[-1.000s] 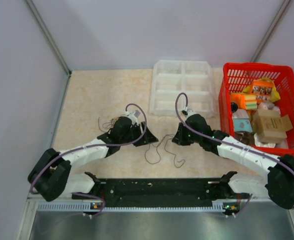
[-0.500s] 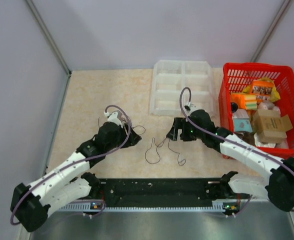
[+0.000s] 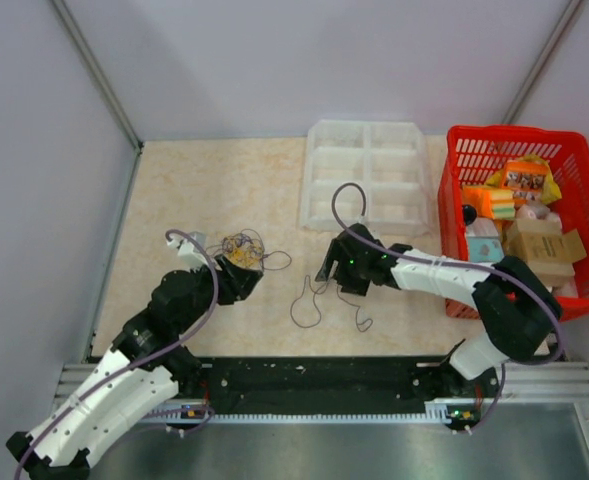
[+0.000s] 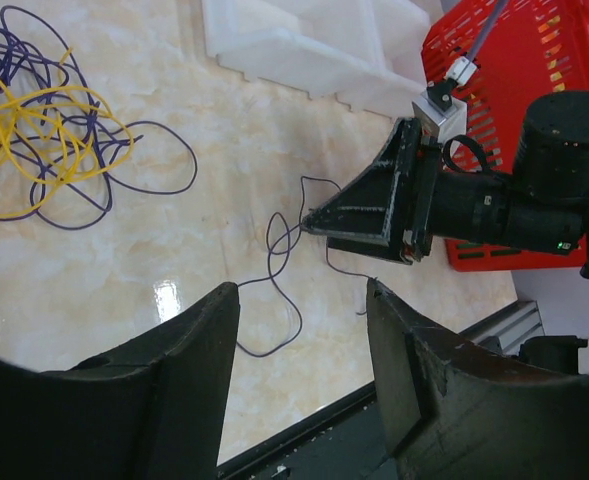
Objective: Untangle the cables
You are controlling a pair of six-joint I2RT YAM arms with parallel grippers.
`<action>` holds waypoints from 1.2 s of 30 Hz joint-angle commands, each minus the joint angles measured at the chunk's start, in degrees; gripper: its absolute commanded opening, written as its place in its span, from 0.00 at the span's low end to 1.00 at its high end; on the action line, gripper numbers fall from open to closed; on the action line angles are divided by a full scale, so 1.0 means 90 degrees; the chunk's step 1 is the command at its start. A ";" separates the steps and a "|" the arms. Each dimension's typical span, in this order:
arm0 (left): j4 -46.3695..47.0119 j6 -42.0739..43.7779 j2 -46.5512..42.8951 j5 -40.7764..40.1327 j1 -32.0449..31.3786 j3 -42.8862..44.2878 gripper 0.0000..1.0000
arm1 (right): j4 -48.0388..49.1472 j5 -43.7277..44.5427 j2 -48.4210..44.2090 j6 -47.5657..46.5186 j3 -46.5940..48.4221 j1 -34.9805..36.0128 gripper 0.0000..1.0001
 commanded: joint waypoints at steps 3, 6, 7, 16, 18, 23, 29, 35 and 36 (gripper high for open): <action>-0.0255 -0.0033 -0.0242 0.0144 0.0003 0.0013 0.58 | 0.0096 0.1050 0.0726 0.1122 0.0821 0.0139 0.49; -0.0431 -0.0004 -0.0467 0.0087 0.0003 0.0062 0.57 | -0.0596 0.1459 0.1205 0.1180 0.1425 0.0285 0.50; -0.0451 0.0006 -0.0545 0.0057 -0.0007 0.0062 0.58 | -0.1014 0.1654 0.1342 0.1307 0.1621 0.0334 0.50; -0.0724 0.0318 -0.1093 -0.0158 0.0003 0.0306 0.58 | -0.1741 0.2183 0.2173 0.1542 0.2286 0.0744 0.48; -0.0783 0.0396 -0.1083 -0.0148 0.0003 0.0394 0.58 | -0.1839 0.2368 0.2232 0.1610 0.2326 0.0842 0.41; -0.0802 0.0504 -0.1083 -0.0099 -0.0007 0.0541 0.58 | -0.1819 0.2661 0.2408 0.1300 0.2647 0.0852 0.00; -0.0929 0.0621 -0.1161 -0.0138 -0.0007 0.0716 0.58 | -0.0485 0.3091 0.1590 -0.1286 0.3390 0.0852 0.00; -0.1037 0.0748 -0.1132 -0.0441 0.0003 0.0931 0.58 | 0.1372 0.3705 0.0729 -0.2977 0.3800 0.0706 0.00; -0.1027 0.0768 -0.1151 -0.0490 0.0003 0.0951 0.58 | 0.1674 0.3813 0.0738 -0.3279 0.3859 0.0667 0.00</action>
